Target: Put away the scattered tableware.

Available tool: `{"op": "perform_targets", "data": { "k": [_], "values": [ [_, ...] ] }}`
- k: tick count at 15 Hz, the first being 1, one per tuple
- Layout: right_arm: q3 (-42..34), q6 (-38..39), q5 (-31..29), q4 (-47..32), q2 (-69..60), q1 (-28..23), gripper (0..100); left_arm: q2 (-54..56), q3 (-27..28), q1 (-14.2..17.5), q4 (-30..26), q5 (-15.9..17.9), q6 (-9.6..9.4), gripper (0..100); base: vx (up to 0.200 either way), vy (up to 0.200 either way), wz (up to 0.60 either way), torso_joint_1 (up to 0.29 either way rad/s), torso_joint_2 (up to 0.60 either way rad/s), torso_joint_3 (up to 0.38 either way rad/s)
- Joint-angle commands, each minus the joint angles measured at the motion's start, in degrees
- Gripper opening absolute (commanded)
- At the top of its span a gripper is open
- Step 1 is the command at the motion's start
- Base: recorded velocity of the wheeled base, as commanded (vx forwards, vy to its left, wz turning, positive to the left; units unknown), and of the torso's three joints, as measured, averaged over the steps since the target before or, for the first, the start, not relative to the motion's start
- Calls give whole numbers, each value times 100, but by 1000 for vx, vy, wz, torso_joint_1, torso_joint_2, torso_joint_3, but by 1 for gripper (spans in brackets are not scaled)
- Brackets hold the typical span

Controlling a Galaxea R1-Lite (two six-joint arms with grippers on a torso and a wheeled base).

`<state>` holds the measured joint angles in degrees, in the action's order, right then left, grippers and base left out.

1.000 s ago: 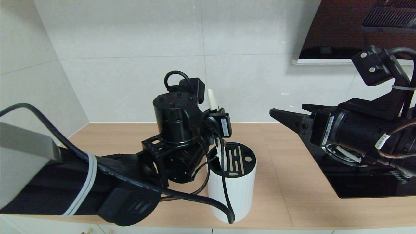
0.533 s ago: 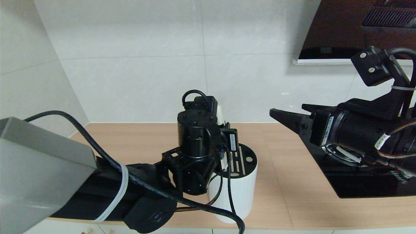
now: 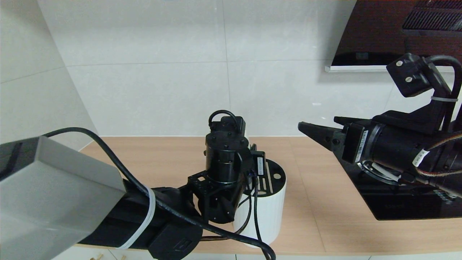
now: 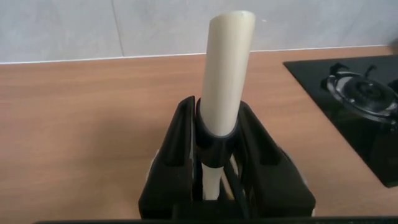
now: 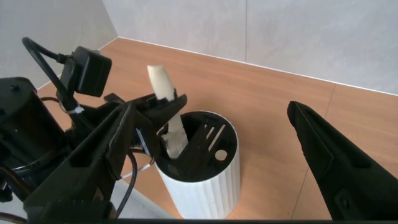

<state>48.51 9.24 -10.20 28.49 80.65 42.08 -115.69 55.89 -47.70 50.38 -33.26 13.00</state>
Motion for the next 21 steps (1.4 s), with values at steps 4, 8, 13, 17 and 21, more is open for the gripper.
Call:
{"op": "perform_targets", "data": {
  "k": [4, 8, 13, 17, 21],
  "values": [
    [1, -1, 1, 8, 12, 11, 100, -41, 0, -46, 174, -76, -34, 100, 0, 0, 0, 0, 0, 0],
    [-8, -1, 1, -1, 12, 11, 100, 20, 9, -46, 244, -85, -34, 100, 0, 0, 0, 0, 0, 0],
    [-17, -1, 1, -1, -15, 2, 100, 1426, -632, 270, 508, -85, -60, 100, 0, 0, 0, 0, 0, 0],
    [-210, -1, 1, -10, -252, -156, 100, 3202, -1362, 648, 490, 979, -139, 100, 0, 0, 0, 0, 0, 0],
    [-1405, -159, -52, 51, -1298, -798, 100, 5021, -2478, 1422, 411, 1322, -227, 100, 0, 0, 0, 0, 0, 0]
  ]
}}
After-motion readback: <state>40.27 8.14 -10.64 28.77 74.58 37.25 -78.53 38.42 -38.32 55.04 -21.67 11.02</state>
